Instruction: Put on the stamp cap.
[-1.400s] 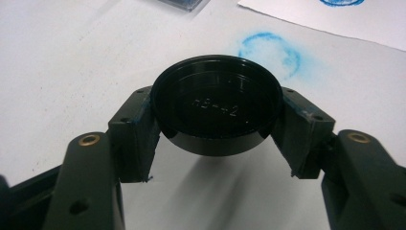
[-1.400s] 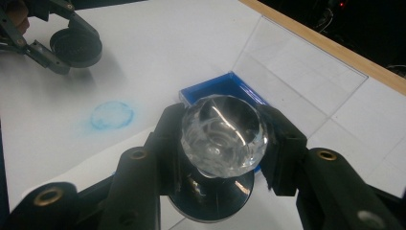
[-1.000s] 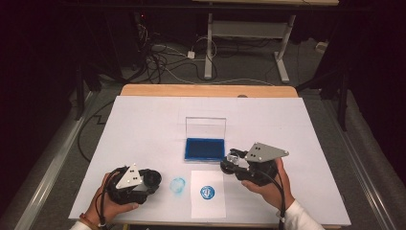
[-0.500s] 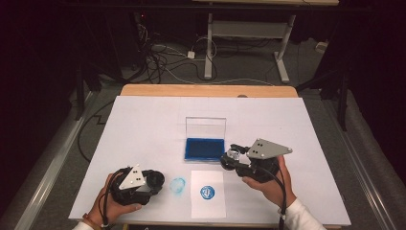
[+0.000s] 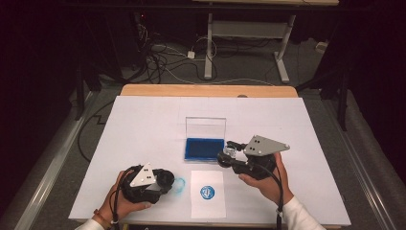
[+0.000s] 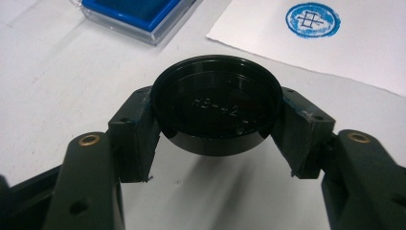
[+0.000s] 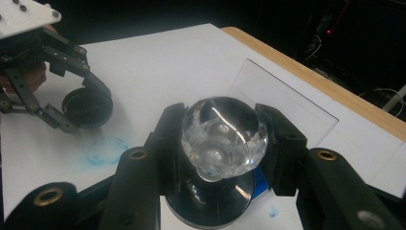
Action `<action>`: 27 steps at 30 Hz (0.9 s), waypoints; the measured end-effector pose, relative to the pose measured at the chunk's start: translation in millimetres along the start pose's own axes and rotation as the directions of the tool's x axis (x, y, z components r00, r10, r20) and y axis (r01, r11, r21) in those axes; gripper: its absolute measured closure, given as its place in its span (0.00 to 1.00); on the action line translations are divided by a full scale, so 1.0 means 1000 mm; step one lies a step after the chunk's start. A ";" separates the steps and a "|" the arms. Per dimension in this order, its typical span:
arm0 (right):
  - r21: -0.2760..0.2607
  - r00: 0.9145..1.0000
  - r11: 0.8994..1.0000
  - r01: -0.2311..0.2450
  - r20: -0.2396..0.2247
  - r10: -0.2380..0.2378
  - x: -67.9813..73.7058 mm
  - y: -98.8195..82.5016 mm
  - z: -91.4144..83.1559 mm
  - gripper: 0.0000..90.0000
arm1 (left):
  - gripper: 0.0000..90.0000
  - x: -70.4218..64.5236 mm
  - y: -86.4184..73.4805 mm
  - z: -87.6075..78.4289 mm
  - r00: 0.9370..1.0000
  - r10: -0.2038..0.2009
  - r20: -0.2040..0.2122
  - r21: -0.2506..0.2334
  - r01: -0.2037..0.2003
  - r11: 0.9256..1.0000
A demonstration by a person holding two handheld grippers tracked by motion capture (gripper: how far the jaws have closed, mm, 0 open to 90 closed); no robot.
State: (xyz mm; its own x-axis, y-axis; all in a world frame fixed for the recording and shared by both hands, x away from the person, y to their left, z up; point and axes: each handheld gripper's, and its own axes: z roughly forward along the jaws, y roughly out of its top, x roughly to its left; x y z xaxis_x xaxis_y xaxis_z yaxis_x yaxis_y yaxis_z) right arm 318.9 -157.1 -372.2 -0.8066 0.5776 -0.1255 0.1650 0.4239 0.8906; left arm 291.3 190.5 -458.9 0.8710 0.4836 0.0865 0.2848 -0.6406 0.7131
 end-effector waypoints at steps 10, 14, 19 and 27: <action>-0.018 1.000 1.000 0.007 -0.025 -0.007 0.007 0.009 0.008 0.63 | 0.40 -0.005 0.013 0.009 1.000 0.013 0.028 -0.021 -0.013 1.000; -0.020 0.999 1.000 0.009 -0.034 -0.009 0.011 0.013 0.014 0.63 | 0.40 -0.007 0.019 0.013 0.999 0.018 0.037 -0.034 -0.017 0.999; -0.022 0.998 1.000 0.016 -0.053 -0.017 0.016 0.016 0.019 0.63 | 0.40 -0.010 0.027 0.017 0.998 0.026 0.051 -0.052 -0.023 0.998; -0.026 0.997 0.999 0.018 -0.076 -0.020 0.022 0.020 0.025 0.63 | 0.40 -0.016 0.039 0.024 0.997 0.035 0.063 -0.092 -0.029 0.995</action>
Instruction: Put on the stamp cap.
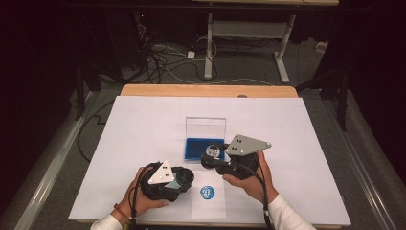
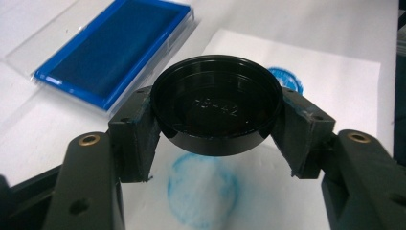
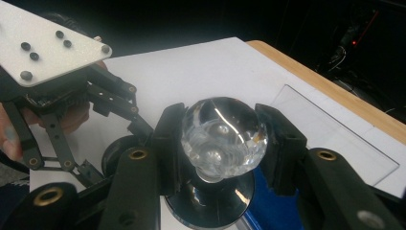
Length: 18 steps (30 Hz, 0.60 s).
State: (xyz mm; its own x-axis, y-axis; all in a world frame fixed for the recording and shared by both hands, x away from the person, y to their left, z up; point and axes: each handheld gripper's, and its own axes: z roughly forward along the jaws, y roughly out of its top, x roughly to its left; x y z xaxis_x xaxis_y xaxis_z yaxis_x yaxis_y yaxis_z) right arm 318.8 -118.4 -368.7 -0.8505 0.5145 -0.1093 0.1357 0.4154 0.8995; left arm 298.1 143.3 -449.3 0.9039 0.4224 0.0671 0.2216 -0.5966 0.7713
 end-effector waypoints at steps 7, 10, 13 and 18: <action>-0.011 1.000 1.000 0.007 -0.007 -0.007 0.002 0.004 0.000 0.63 | 0.40 0.000 0.007 0.006 1.000 -0.023 0.009 -0.045 0.023 0.999; -0.014 1.000 1.000 0.003 -0.007 -0.003 0.002 0.004 0.000 0.63 | 0.40 0.000 0.011 0.007 1.000 -0.028 0.010 -0.063 0.029 0.998; -0.014 1.000 1.000 0.003 -0.010 -0.003 0.002 0.004 0.000 0.63 | 0.40 -0.001 0.014 0.009 1.000 -0.024 0.012 -0.069 0.025 0.997; -0.016 1.000 1.000 0.007 -0.012 -0.008 0.004 0.005 0.001 0.63 | 0.40 -0.003 0.017 0.014 1.000 -0.023 0.010 -0.074 0.024 0.997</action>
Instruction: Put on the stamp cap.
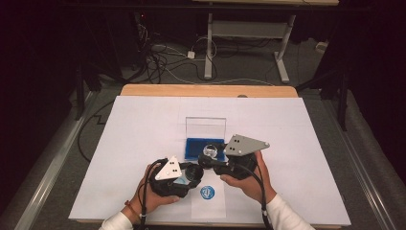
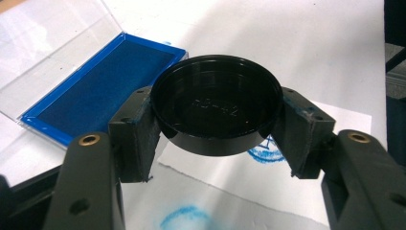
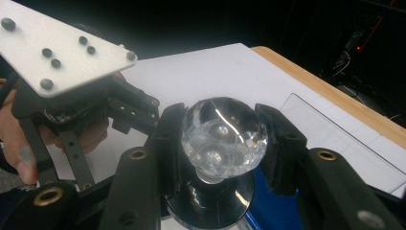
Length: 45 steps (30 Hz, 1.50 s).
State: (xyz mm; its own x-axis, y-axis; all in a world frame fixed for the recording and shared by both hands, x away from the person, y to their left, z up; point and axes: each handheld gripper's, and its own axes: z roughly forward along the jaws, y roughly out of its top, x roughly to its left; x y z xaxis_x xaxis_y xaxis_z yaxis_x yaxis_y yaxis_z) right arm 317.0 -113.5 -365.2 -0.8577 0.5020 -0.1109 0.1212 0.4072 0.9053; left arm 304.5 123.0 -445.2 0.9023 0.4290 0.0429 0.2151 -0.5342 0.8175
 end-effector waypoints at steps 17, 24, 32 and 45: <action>0.002 0.999 1.000 -0.013 -0.031 0.013 0.009 -0.003 0.010 0.63 | 0.40 -0.001 0.005 0.009 0.999 -0.036 0.005 -0.054 0.036 0.998; 0.014 0.999 1.000 -0.011 -0.049 0.012 0.012 -0.006 0.016 0.63 | 0.40 -0.002 0.007 0.007 0.999 -0.037 0.000 -0.069 0.037 0.997; 0.027 0.998 1.000 -0.014 -0.061 0.015 0.014 -0.008 0.020 0.63 | 0.40 -0.003 0.008 0.005 1.000 -0.031 0.003 -0.074 0.031 0.997; 0.043 0.996 0.999 -0.032 -0.082 0.035 0.012 -0.011 0.021 0.63 | 0.40 -0.006 0.009 0.006 0.999 0.009 -0.035 -0.048 -0.010 0.999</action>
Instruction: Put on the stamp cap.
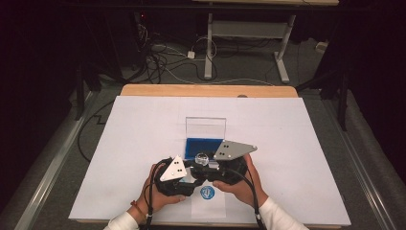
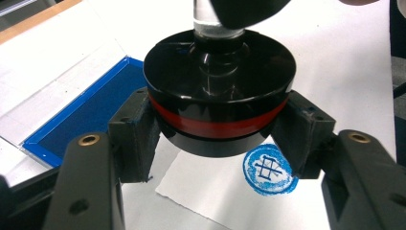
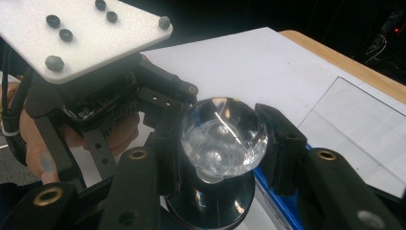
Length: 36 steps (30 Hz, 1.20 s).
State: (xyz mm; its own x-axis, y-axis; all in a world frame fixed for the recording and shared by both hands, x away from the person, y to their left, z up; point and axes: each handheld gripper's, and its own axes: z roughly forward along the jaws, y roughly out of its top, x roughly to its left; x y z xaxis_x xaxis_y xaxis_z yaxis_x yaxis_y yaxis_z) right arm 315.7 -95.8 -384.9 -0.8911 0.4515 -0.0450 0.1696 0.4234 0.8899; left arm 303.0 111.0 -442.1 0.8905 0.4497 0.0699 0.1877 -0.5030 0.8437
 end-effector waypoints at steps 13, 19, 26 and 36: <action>0.024 1.000 1.000 0.002 -0.002 -0.002 0.000 -0.003 0.001 0.63 | 0.40 -0.001 0.000 0.001 1.000 0.019 -0.009 0.034 -0.019 0.999; 0.033 1.000 0.999 0.015 0.006 -0.016 0.001 -0.003 0.000 0.63 | 0.40 0.000 0.001 0.000 0.999 0.029 -0.018 0.047 -0.028 0.999; 0.039 1.000 0.999 0.028 0.006 -0.029 0.002 -0.003 0.001 0.63 | 0.40 -0.005 0.004 0.001 0.998 0.053 -0.040 0.071 -0.050 0.996; 0.034 0.999 0.999 0.038 0.014 -0.038 0.004 -0.004 0.001 0.63 | 0.41 -0.004 0.004 0.001 1.000 0.015 -0.020 0.066 -0.014 0.998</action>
State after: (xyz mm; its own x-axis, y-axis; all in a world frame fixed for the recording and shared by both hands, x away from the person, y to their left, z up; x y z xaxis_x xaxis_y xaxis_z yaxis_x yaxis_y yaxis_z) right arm 311.3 -95.0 -389.2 -0.8909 0.4461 -0.0855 0.1501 0.4667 0.8716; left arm 300.5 106.2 -439.2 0.8846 0.4569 0.0934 0.2024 -0.5566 0.8057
